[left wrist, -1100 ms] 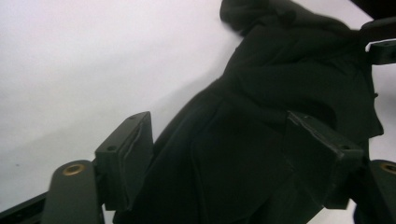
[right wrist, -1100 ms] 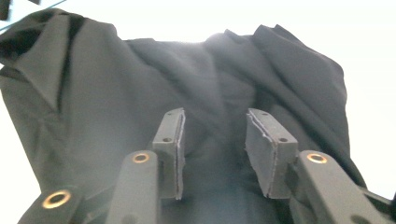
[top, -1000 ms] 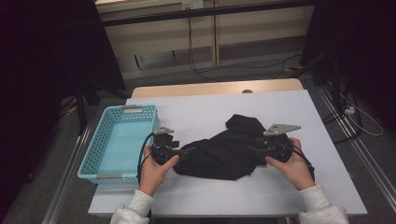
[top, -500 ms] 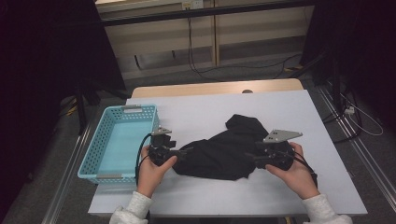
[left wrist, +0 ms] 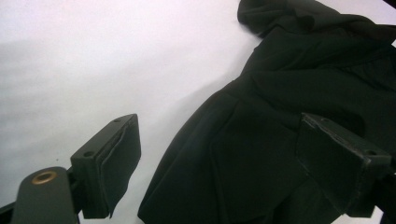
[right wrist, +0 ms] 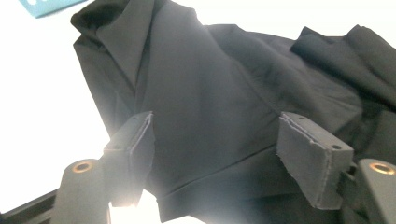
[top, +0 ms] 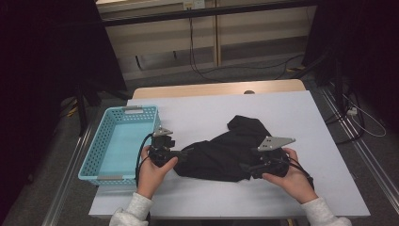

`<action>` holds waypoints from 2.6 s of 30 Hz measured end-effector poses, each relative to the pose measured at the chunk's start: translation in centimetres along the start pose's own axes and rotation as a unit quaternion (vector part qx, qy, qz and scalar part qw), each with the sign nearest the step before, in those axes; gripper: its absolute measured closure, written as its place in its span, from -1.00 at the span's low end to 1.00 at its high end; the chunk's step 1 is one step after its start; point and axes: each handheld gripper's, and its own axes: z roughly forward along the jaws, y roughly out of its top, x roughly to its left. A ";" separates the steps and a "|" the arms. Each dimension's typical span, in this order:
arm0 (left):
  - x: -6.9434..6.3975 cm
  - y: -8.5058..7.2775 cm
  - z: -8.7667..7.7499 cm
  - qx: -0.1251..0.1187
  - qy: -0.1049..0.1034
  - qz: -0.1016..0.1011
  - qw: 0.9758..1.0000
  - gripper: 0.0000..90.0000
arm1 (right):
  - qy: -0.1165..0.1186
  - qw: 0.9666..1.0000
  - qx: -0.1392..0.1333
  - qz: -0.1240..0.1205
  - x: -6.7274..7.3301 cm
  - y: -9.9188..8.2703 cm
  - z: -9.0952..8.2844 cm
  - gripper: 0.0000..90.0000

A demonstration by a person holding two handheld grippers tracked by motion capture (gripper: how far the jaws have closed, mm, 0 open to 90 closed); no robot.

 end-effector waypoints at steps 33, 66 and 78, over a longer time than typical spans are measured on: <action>-0.2 -0.1 0.7 -0.016 -0.010 0.041 0.999 -0.80 | 0.014 0.998 0.052 -0.018 -0.3 -1.0 1.2 0.96; -1.1 -0.2 1.4 0.031 -0.067 0.060 0.995 0.90 | -0.009 0.996 -0.024 0.083 -3.8 -0.7 -2.2 0.95; 1.0 1.0 -2.2 -0.043 -0.060 0.015 0.997 0.91 | -0.006 0.984 -0.067 0.163 -6.2 -0.8 -4.7 0.97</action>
